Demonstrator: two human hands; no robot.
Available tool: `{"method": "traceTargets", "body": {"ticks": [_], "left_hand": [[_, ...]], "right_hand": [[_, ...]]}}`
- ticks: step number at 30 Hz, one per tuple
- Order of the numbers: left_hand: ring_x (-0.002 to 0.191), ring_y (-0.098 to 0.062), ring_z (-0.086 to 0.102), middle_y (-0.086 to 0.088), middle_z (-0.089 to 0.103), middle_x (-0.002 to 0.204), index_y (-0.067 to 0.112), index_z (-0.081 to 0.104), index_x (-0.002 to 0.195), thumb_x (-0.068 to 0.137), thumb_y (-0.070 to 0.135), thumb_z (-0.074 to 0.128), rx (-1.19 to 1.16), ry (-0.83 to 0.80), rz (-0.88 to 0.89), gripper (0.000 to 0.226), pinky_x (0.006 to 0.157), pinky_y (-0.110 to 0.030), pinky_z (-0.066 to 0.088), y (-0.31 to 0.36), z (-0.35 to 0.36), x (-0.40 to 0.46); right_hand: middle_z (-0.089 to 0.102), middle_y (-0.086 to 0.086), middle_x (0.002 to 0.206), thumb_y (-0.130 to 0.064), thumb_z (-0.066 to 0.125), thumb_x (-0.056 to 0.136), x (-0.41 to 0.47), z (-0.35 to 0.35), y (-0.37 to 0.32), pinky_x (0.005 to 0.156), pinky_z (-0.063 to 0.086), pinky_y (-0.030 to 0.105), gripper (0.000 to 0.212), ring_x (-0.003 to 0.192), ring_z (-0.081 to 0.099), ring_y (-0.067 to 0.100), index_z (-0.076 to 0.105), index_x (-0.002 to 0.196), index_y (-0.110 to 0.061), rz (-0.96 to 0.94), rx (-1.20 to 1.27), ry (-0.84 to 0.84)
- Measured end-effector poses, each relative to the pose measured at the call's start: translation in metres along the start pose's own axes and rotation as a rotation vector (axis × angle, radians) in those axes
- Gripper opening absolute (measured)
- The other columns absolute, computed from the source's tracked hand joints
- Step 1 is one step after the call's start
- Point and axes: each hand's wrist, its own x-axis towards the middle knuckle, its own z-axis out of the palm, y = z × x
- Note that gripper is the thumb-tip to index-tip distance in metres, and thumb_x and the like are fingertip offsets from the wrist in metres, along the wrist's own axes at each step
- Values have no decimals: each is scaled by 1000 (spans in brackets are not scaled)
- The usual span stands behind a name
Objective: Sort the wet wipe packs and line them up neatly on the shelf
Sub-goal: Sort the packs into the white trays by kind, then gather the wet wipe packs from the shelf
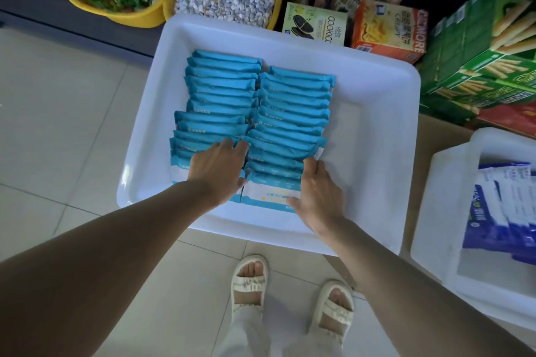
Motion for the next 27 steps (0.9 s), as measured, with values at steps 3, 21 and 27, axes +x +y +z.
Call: {"method": "traceTargets", "body": {"ticks": [3, 21, 27], "left_hand": [[103, -22, 55, -4, 53, 114, 16, 42, 122, 90, 37, 58, 11, 11, 9, 41, 77, -35, 47, 1, -11, -3], [93, -27, 59, -5, 59, 103, 18, 39, 130, 97, 37, 48, 45, 98, 127, 40, 66, -34, 43, 67, -307, -81], [106, -30, 56, -9, 58, 117, 17, 46, 121, 96, 35, 45, 105, 261, 171, 31, 76, -36, 42, 102, -432, -136]], "right_hand": [[47, 6, 121, -35, 68, 83, 2, -11, -1, 74, 46, 35, 64, 109, 51, 25, 33, 130, -9, -26, 53, -25], [46, 4, 133, -26, 53, 92, -75, -342, -11, 99, 41, 35, 40, 125, 40, 24, 47, 131, -15, -199, -169, 220], [41, 6, 141, -29, 54, 95, -134, -482, -21, 100, 40, 38, 52, 132, 34, 25, 36, 142, -14, -171, -177, 337]]}}
